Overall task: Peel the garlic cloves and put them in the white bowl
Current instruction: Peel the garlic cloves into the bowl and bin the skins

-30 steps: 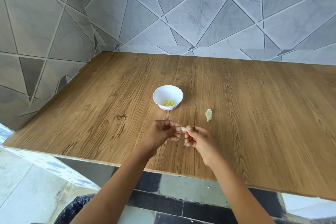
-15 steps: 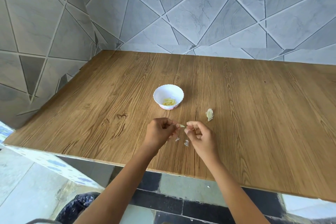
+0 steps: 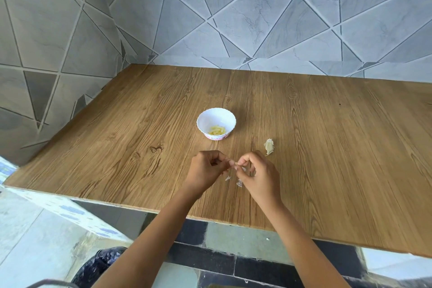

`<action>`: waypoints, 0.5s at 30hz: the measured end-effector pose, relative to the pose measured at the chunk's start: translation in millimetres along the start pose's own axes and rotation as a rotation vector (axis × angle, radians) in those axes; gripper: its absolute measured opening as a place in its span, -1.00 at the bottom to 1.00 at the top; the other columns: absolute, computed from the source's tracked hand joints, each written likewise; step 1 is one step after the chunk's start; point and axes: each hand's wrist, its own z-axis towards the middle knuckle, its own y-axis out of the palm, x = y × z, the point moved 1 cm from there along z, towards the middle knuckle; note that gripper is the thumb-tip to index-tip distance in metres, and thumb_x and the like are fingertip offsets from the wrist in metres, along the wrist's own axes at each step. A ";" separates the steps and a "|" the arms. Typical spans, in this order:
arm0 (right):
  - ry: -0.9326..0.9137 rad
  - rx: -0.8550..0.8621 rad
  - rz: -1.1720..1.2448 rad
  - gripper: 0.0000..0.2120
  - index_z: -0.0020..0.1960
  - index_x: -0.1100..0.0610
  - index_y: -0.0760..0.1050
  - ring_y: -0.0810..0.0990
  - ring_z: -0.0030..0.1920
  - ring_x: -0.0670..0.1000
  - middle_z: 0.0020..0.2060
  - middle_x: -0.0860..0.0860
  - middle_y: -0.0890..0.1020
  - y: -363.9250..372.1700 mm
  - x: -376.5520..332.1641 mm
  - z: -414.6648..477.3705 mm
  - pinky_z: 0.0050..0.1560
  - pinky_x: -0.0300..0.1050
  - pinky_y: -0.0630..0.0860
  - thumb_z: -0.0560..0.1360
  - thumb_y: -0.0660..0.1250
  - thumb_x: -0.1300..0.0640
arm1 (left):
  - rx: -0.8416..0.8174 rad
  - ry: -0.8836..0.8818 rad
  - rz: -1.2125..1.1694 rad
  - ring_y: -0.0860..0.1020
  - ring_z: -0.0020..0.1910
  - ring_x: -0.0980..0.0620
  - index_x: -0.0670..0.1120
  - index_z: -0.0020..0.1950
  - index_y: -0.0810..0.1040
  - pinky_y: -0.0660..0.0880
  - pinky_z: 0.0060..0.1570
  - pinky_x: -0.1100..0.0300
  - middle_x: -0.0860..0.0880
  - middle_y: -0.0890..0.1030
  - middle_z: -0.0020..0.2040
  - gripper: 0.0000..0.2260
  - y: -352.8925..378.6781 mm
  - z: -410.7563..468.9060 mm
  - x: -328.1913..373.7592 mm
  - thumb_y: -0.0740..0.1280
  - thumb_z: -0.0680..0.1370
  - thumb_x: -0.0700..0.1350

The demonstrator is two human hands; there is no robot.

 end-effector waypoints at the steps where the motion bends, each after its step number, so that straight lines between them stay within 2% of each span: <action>1: -0.022 0.011 -0.014 -0.79 -0.22 0.09 0.48 0.38 -0.32 -0.21 -0.26 -0.17 0.53 -0.5 -1.1 -0.3 -0.44 -0.26 0.34 0.29 0.49 0.28 | -0.004 0.001 0.003 0.56 -0.36 0.09 -0.14 -0.21 0.64 0.52 -0.19 0.10 -0.13 0.66 -0.29 -0.92 0.0 0.0 0.4 0.45 0.47 -0.15; 5: -0.032 0.042 -0.017 -0.79 -0.22 0.09 0.48 0.36 -0.33 -0.23 -0.26 -0.16 0.54 -0.8 -2.6 -2.8 -0.44 -0.26 0.34 0.30 0.48 0.29 | -0.008 0.005 0.007 0.57 -0.34 0.08 -0.16 -0.17 0.64 0.52 -0.21 0.14 -0.16 0.66 -0.28 -0.91 -0.3 -1.2 2.2 0.38 0.52 -0.21; 10: 0.005 0.021 0.038 -0.83 -0.12 0.09 0.53 0.38 -0.30 -0.33 -0.21 -0.21 0.52 -0.2 -0.9 -4.0 -0.35 -0.41 0.35 0.35 0.50 0.21 | 0.041 0.068 0.068 0.49 -0.43 0.23 -0.20 -0.15 0.65 0.43 -0.29 0.32 0.01 0.60 -0.37 -0.96 -2.1 -3.5 4.9 0.41 0.49 -0.25; 13: -0.018 0.031 0.026 -0.83 -0.17 0.09 0.53 0.35 -0.30 -0.26 -0.22 -0.17 0.55 -0.2 -3.0 -3.3 -0.37 -0.31 0.37 0.34 0.49 0.25 | 0.048 0.094 0.065 0.50 -0.41 0.24 -0.21 -0.13 0.66 0.42 -0.27 0.36 0.02 0.62 -0.35 -0.97 -1.5 -5.0 6.7 0.43 0.47 -0.26; 15: -0.022 0.048 0.015 -0.82 -0.18 0.10 0.52 0.35 -0.29 -0.26 -0.23 -0.16 0.55 -1.1 -4.1 -3.2 -0.37 -0.33 0.34 0.33 0.49 0.27 | 0.051 0.115 0.064 0.53 -0.38 0.23 -0.21 -0.14 0.66 0.43 -0.26 0.37 0.02 0.63 -0.33 -0.97 -1.0 -6.2 7.2 0.44 0.46 -0.26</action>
